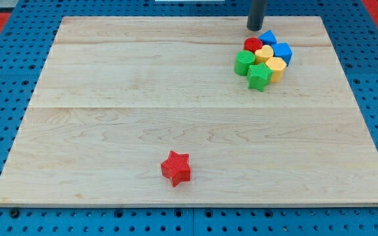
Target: Push the blue cube in between the yellow blocks
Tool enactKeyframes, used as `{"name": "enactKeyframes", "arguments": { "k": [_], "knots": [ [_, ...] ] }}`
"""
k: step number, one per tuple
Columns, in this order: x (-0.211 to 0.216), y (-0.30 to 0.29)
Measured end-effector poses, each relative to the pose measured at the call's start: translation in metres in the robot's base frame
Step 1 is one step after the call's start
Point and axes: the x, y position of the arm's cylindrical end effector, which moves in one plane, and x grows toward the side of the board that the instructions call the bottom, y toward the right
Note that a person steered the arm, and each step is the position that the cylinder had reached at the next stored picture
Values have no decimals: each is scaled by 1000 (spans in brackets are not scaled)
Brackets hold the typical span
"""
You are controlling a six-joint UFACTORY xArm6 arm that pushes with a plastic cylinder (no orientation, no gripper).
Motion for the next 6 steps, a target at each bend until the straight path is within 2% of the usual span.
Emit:
{"name": "enactKeyframes", "arguments": {
  "k": [1,2,3,4,5,6],
  "knots": [
    [16,42],
    [34,56],
    [79,63],
    [105,65],
    [113,23],
    [114,32]
  ]
}}
